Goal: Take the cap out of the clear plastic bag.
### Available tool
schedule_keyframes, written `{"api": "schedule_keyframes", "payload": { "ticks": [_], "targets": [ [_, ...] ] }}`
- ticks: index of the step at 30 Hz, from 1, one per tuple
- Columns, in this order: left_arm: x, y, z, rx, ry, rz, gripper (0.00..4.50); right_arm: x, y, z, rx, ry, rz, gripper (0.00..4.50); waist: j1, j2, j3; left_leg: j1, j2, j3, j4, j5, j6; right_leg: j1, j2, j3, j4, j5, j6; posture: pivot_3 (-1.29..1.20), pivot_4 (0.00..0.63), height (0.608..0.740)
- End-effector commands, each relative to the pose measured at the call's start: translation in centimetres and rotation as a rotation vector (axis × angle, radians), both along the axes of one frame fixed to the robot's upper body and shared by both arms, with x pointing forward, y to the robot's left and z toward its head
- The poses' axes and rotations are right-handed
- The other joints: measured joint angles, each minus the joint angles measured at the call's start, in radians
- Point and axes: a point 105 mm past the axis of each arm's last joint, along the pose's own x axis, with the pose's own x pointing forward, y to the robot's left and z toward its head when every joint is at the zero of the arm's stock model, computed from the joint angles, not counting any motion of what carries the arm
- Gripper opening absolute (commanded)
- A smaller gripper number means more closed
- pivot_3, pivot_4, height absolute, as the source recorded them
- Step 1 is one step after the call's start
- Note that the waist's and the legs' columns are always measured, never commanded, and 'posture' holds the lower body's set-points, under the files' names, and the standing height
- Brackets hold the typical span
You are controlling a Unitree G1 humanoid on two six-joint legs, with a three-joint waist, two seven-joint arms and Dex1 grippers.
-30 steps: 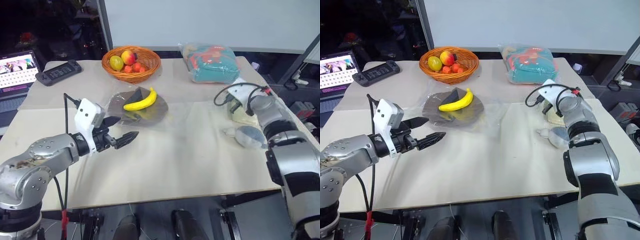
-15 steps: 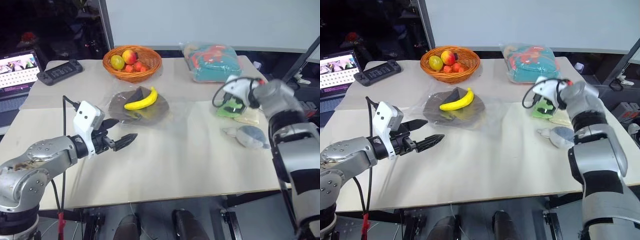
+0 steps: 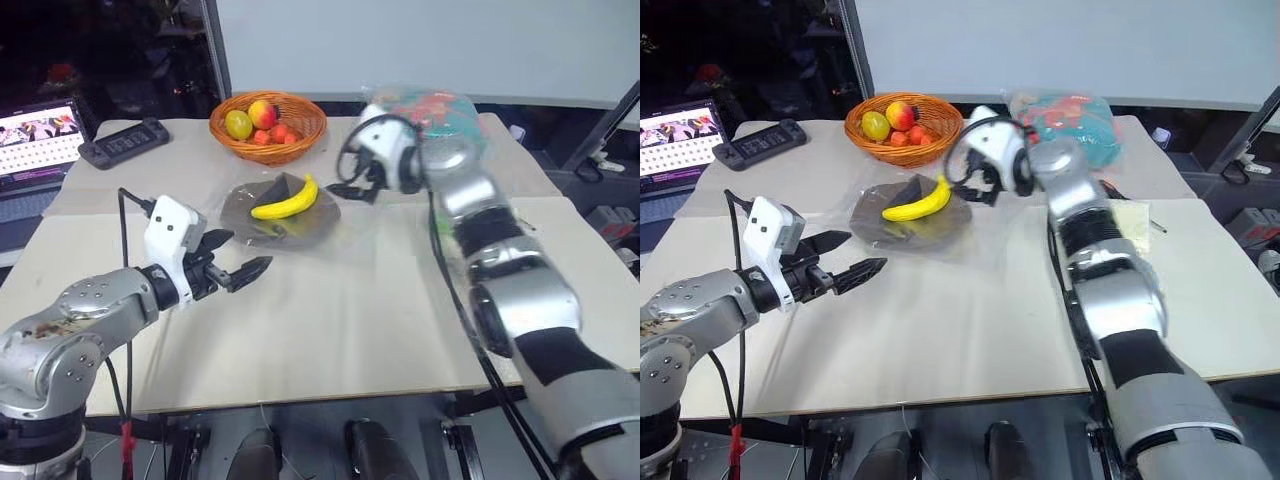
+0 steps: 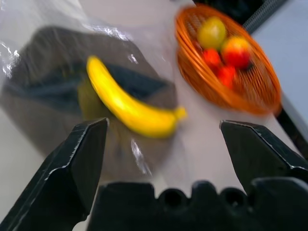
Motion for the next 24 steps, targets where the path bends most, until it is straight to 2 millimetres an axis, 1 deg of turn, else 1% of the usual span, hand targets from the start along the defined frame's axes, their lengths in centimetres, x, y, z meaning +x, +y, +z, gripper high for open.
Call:
{"api": "schedule_keyframes", "payload": {
  "ticks": [1, 5, 8, 11, 12, 14, 15, 18, 19, 22, 24],
  "targets": [
    [0.2, 1.3, 0.8, 0.007, -0.048, 0.084, 4.5, 0.5, 1.5, 1.6, -0.033, -0.159, -0.032, 4.43, 0.001, 0.0, 0.0, 0.0, 0.0, 0.0, 0.0, 0.0, 0.0, 0.0, 0.0, 0.0, 0.0, 0.0, 0.0, 0.0, 0.15, 0.74],
    [0.0, 2.1, 0.6, 0.001, -0.045, 0.15, 4.5, 0.3, 4.1, -0.2, -0.131, -0.227, -0.025, 4.43, -0.001, 0.0, 0.0, 0.0, 0.0, 0.0, -0.001, 0.0, 0.0, -0.001, 0.0, 0.0, 0.0, 0.0, 0.0, 0.0, 0.15, 0.74],
    [-0.2, 2.3, 0.4, -0.009, -0.043, 0.177, 4.5, 0.2, 5.3, -1.1, -0.18, -0.259, -0.036, 4.43, -0.003, 0.0, 0.0, 0.0, 0.0, 0.0, -0.002, 0.0, 0.0, -0.001, 0.0, 0.0, 0.0, 0.0, -0.001, 0.0, 0.15, 0.74],
    [-0.4, 2.3, 0.5, -0.014, -0.049, 0.189, 4.5, 0.1, 5.9, -0.6, -0.155, -0.255, -0.039, 4.43, -0.001, 0.0, 0.0, 0.0, 0.0, -0.001, -0.002, 0.0, 0.0, -0.002, 0.0, -0.001, 0.001, 0.0, -0.001, 0.0, 0.15, 0.74],
    [-0.4, 2.4, 0.7, -0.017, -0.059, 0.195, 4.5, 0.0, 5.9, -0.1, -0.114, -0.231, -0.039, 4.43, 0.0, 0.0, 0.0, 0.0, 0.0, -0.001, -0.001, 0.0, 0.0, -0.002, 0.0, -0.001, 0.001, 0.0, -0.001, 0.0, 0.15, 0.74],
    [-0.4, 2.8, 1.3, -0.029, -0.086, 0.212, 4.5, -0.1, 5.7, 0.3, -0.046, -0.147, -0.018, 4.43, 0.001, -0.001, 0.0, 0.0, 0.0, -0.002, -0.001, 0.0, -0.001, -0.001, 0.0, -0.001, 0.002, 0.0, -0.001, 0.0, 0.15, 0.74],
    [-0.4, 3.0, 1.6, -0.037, -0.098, 0.221, 4.5, -0.3, 5.5, 0.3, 0.004, -0.075, 0.008, 4.43, 0.001, -0.001, 0.0, 0.0, 0.0, -0.002, -0.001, 0.0, -0.001, -0.001, 0.0, -0.002, 0.001, 0.0, -0.001, 0.0, 0.15, 0.74],
    [-0.1, 3.6, 1.9, -0.047, -0.117, 0.252, 4.5, -1.0, 4.1, 0.8, 0.242, 0.199, 0.086, 4.43, 0.003, -0.001, 0.0, 0.001, 0.0, -0.004, -0.001, 0.0, -0.001, 0.001, 0.0, -0.003, 0.001, 0.0, -0.001, 0.0, 0.15, 0.74],
    [0.0, 3.7, 2.0, -0.05, -0.119, 0.257, 4.5, -1.2, 3.6, 0.8, 0.298, 0.274, 0.11, 4.43, 0.003, -0.001, 0.0, 0.001, 0.0, -0.004, -0.001, 0.0, -0.001, 0.002, 0.0, -0.004, 0.001, 0.0, -0.001, 0.0, 0.15, 0.74],
    [0.8, 4.0, 2.3, -0.066, -0.132, 0.268, 4.5, -1.3, 1.4, 0.0, 0.478, 0.507, 0.111, 4.43, 0.005, -0.001, 0.0, 0.001, 0.0, -0.004, -0.001, 0.0, -0.001, 0.002, 0.0, -0.004, 0.0, 0.0, -0.001, 0.0, 0.15, 0.74],
    [1.4, 3.9, 2.6, -0.08, -0.137, 0.258, 4.5, -1.2, 0.2, -1.0, 0.515, 0.579, 0.084, 4.43, 0.006, -0.001, 0.0, 0.001, 0.0, -0.005, -0.001, 0.0, -0.001, 0.003, 0.0, -0.004, 0.0, 0.0, -0.001, 0.0, 0.15, 0.74]
  ]
}}
